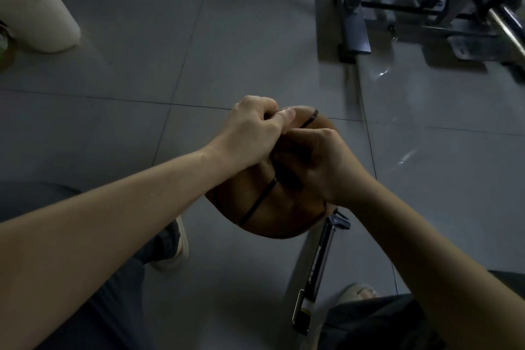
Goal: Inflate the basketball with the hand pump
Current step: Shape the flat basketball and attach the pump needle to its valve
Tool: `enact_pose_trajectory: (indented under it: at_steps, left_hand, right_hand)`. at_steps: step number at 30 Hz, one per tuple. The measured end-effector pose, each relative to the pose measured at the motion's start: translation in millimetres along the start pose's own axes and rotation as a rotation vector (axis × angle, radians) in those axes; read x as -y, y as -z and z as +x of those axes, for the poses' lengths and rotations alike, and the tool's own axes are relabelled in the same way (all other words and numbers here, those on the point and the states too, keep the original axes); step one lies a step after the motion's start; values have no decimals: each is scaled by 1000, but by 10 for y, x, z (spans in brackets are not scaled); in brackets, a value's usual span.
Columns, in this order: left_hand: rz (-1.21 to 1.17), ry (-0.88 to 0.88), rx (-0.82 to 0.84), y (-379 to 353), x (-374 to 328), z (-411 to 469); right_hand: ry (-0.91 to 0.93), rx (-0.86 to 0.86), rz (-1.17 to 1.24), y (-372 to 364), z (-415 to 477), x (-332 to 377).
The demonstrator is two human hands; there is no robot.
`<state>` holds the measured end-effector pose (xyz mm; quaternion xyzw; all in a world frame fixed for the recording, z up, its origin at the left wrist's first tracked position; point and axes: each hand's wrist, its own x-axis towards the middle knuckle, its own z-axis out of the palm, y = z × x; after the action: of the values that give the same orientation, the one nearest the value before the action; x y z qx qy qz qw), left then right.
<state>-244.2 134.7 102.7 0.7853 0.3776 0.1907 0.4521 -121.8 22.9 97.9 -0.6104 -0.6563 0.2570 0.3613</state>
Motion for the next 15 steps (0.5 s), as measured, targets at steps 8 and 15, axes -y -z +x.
enact_pose_trajectory:
  at_steps: [8,15]
  left_hand:
    - [30,60,-14,22,66,20]
    - [48,109,-39,-31,73,24]
  right_hand:
    - [-124,-50,55,78,-161,-50]
    - [17,-42,-250,9,-57,-53]
